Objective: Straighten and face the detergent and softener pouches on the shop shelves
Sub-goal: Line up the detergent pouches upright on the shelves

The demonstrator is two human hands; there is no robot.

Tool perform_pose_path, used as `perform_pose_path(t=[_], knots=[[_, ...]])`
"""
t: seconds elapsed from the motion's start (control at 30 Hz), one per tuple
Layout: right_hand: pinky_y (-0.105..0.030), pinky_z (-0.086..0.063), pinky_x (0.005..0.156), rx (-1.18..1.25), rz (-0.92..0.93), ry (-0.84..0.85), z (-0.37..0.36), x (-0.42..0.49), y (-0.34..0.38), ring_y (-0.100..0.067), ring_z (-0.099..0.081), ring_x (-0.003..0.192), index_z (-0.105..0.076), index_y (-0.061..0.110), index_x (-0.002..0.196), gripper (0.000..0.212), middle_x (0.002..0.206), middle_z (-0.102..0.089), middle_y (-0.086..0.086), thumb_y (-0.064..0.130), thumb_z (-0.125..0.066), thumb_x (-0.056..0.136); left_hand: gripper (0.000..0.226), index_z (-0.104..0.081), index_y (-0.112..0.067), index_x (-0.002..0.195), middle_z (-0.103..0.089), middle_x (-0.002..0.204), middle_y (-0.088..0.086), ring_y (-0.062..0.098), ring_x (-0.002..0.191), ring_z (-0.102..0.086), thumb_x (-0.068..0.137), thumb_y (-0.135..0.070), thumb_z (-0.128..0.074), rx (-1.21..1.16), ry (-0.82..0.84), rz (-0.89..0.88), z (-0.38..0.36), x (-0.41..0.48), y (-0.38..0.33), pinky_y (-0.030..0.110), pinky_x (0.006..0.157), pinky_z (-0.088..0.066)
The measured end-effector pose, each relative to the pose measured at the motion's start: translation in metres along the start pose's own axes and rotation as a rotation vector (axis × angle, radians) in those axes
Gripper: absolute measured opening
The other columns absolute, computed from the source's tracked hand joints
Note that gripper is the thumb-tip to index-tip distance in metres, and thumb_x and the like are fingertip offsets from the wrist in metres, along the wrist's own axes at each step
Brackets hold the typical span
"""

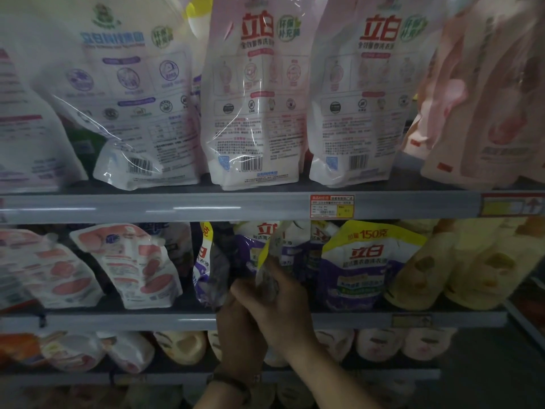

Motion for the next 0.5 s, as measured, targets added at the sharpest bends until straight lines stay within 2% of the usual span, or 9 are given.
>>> perform_pose_path(t=[0.07,0.13,0.2,0.27,0.3,0.37,0.43,0.5], knots=[[-0.018,-0.054,0.089,-0.029,0.038,-0.025,0.002,-0.002,0.006,0.005,-0.07,0.104,-0.07,0.026,0.118,0.025,0.107,-0.076,0.018,0.036,-0.077,0.096,0.033,-0.079,-0.007,0.097,-0.076,0.086,0.01,0.016,0.093,-0.059,0.091,-0.027,-0.053,-0.005,-0.03,-0.019,0.001,-0.001,-0.006,0.015,0.082,-0.041],[-0.01,-0.05,0.088,-0.081,0.073,-0.061,0.005,-0.004,0.012,0.014,-0.066,0.103,-0.071,0.025,0.122,0.024,0.104,-0.073,0.023,0.037,-0.071,0.101,0.032,-0.076,-0.012,0.107,-0.078,0.093,0.011,0.014,0.096,-0.062,0.101,-0.029,-0.05,-0.01,-0.046,-0.046,-0.002,-0.002,-0.008,0.021,0.081,-0.053],[-0.013,-0.051,0.09,-0.14,0.085,-0.069,0.007,-0.004,0.016,0.012,-0.065,0.106,-0.072,0.025,0.127,0.029,0.107,-0.072,0.021,0.041,-0.062,0.106,0.029,-0.074,-0.012,0.112,-0.078,0.095,0.011,0.015,0.097,-0.062,0.102,-0.027,-0.051,0.026,-0.087,-0.115,-0.001,-0.003,-0.014,0.029,0.077,-0.058],[-0.017,-0.052,0.08,-0.212,0.121,-0.064,0.006,-0.004,0.018,-0.001,-0.07,0.096,-0.073,0.023,0.119,0.028,0.101,-0.074,0.012,0.039,-0.051,0.111,0.03,-0.075,-0.006,0.112,-0.075,0.091,0.01,0.014,0.091,-0.059,0.093,-0.022,-0.058,0.047,-0.128,-0.139,0.001,-0.005,-0.022,0.024,0.073,-0.049],[-0.014,-0.048,0.074,-0.261,0.141,-0.06,0.007,-0.004,0.02,-0.006,-0.069,0.089,-0.073,0.021,0.113,0.031,0.094,-0.073,0.008,0.037,-0.047,0.112,0.031,-0.072,-0.007,0.115,-0.073,0.09,0.009,0.013,0.089,-0.057,0.09,-0.021,-0.059,0.051,-0.132,-0.141,0.003,-0.005,-0.026,0.024,0.073,-0.046],[-0.005,-0.038,0.07,-0.327,0.134,-0.059,0.009,-0.002,0.022,-0.004,-0.065,0.078,-0.072,0.018,0.107,0.034,0.082,-0.067,0.009,0.036,-0.043,0.113,0.03,-0.062,-0.016,0.117,-0.07,0.086,0.005,0.011,0.085,-0.054,0.088,-0.022,-0.06,0.046,-0.124,-0.146,0.003,-0.007,-0.032,0.022,0.071,-0.042],[-0.005,-0.037,0.067,-0.353,0.123,-0.075,0.014,-0.001,0.022,0.002,-0.059,0.071,-0.068,0.023,0.097,0.031,0.074,-0.059,0.015,0.033,-0.044,0.113,0.024,-0.059,-0.024,0.113,-0.065,0.087,0.0,0.01,0.081,-0.053,0.089,-0.024,-0.062,-0.016,-0.108,-0.118,0.001,-0.009,-0.03,0.016,0.067,-0.037],[-0.008,-0.038,0.066,-0.36,0.13,-0.093,0.019,0.0,0.022,-0.001,-0.063,0.075,-0.067,0.023,0.093,0.03,0.077,-0.063,0.012,0.03,-0.045,0.114,0.019,-0.059,-0.027,0.109,-0.061,0.09,-0.004,0.01,0.078,-0.054,0.09,-0.023,-0.063,-0.076,-0.097,-0.106,-0.002,-0.011,-0.029,0.014,0.066,-0.035]])
Point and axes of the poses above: each hand's wrist, its own x-axis towards the middle knuckle, its own z-axis out of the back of the hand, y = z × x, the point moved 8 cm from there along x, towards the middle knuckle
